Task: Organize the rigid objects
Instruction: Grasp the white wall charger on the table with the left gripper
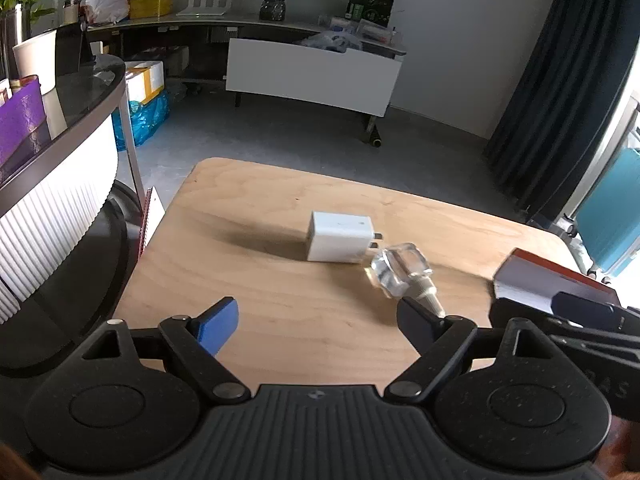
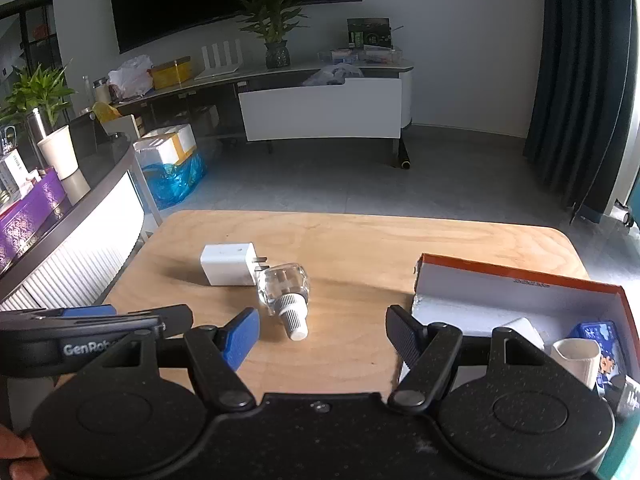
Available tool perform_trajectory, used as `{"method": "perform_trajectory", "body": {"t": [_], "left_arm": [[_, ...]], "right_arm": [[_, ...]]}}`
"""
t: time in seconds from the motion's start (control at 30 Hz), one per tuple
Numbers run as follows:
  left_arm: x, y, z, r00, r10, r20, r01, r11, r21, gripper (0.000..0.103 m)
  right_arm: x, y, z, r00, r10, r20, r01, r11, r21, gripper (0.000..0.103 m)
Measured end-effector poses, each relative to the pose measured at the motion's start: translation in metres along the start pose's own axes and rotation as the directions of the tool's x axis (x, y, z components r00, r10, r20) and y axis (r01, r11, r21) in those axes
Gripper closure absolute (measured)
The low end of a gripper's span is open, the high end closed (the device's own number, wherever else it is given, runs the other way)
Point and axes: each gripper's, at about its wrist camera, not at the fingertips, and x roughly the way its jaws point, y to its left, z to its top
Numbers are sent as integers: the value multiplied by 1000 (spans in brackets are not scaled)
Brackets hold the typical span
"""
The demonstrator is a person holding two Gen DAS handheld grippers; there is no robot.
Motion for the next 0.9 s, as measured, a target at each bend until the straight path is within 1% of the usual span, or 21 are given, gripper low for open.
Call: {"method": "perform_trajectory", "body": {"t": [0.1,0.33,0.53,0.6,0.63,0.73,0.8,0.9], "left_arm": [[7,2,5,1000,7,0,-7,1000,-1,12],[36,-3,18,1000,12,-16,-12,1000,6,2],[68,-12,25,999,27,-34,-26,1000,2,0],[77,-14,27,998,47,-36,-47,999,10,0],[80,-13,28,998,52,-25,-52,999,6,0],[82,-6,32,997,80,-11,-80,997,10,0],[80,2,32,997,73,-8,-73,997,16,0],[75,8,28,996,89,12,-89,995,38,0]], "right_arm": [[5,0,0,1000,7,-5,-7,1000,1,20],[13,-2,-1,1000,19,-16,-19,1000,5,20],[14,-8,-3,999,26,-20,-26,1000,11,20],[14,-9,-3,999,26,-18,-26,1000,15,20],[14,-9,-3,999,27,-17,-27,999,17,20],[13,-10,-3,999,35,-18,-35,999,11,20],[14,-10,-2,999,41,-14,-40,999,9,20],[17,-9,-1,999,49,-12,-49,999,10,20]]}}
